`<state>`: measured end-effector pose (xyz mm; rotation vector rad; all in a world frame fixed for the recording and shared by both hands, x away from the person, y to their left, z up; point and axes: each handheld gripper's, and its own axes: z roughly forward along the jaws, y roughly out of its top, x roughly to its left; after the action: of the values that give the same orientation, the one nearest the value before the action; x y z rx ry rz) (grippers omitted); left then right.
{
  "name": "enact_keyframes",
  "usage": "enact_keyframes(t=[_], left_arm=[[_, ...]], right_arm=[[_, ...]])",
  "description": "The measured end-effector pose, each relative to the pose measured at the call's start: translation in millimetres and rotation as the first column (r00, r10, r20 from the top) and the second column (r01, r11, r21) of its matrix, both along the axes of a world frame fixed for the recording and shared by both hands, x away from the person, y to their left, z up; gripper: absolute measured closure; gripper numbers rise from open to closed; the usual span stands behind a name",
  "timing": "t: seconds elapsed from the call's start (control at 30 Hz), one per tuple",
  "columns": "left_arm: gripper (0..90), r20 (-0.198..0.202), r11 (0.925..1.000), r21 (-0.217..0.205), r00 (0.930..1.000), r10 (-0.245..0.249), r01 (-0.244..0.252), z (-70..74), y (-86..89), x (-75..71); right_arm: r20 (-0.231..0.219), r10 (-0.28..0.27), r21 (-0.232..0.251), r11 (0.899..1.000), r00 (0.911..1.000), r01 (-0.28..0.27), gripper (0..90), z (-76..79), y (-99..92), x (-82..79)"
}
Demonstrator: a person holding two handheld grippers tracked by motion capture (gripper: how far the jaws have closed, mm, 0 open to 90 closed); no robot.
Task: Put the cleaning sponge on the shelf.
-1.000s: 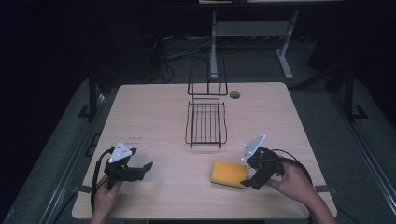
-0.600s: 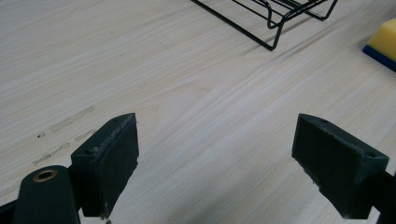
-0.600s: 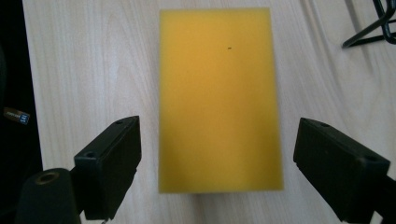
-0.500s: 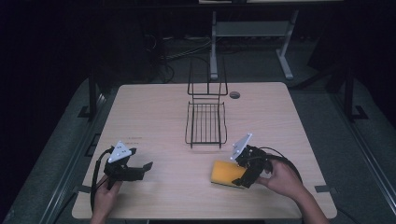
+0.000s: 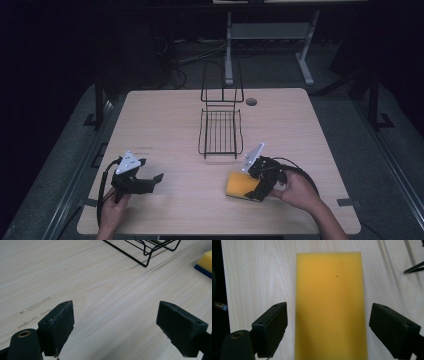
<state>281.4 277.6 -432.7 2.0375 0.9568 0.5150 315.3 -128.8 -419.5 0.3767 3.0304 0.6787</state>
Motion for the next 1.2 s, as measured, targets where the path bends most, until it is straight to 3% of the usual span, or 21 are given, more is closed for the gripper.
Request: enact_keyframes(t=[0.33,1.2], left_arm=[[14.2,-0.001,1.0,-0.003,1.0,-0.002,0.002,0.3,0.0,0.0],[14.2,0.002,1.0,-0.007,1.0,-0.005,0.005,1.0,-0.5,-0.3]], right_arm=[[-0.016,-0.012,-0.01,1.0,0.9998,0.012,14.8,-7.2,5.1,2.1],[-0.001,0.011,-0.039,0.999,0.9999,-0.011,15.1,-21.0,11.1,2.4]])
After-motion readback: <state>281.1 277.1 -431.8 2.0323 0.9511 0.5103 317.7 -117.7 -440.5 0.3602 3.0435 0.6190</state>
